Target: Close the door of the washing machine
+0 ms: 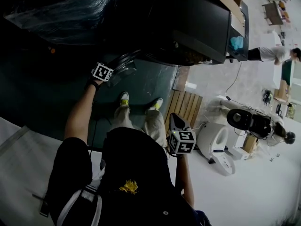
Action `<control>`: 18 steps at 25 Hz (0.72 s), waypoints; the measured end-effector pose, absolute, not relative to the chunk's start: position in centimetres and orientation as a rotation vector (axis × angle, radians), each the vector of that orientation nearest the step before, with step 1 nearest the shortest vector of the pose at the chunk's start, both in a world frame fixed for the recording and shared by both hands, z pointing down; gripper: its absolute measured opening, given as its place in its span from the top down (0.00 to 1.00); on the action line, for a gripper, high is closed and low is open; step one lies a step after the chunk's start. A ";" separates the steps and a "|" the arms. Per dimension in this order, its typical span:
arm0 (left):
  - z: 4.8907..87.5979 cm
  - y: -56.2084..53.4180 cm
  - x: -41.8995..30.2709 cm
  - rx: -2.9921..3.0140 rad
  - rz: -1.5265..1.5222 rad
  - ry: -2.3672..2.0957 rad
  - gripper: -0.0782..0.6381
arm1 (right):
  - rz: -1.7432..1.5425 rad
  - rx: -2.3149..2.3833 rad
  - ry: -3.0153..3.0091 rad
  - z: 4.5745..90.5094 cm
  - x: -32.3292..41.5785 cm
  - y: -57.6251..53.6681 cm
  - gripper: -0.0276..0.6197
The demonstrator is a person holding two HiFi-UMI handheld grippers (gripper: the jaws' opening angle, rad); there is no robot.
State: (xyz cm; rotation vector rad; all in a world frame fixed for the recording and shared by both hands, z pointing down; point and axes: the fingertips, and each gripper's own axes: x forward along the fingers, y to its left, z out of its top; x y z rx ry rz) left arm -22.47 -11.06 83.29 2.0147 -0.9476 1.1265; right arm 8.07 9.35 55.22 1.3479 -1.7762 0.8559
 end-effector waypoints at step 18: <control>83.4 -7.0 -18.9 1.966 1.086 -0.868 0.61 | 0.913 1.395 -1.798 55.3 8.6 9.8 0.92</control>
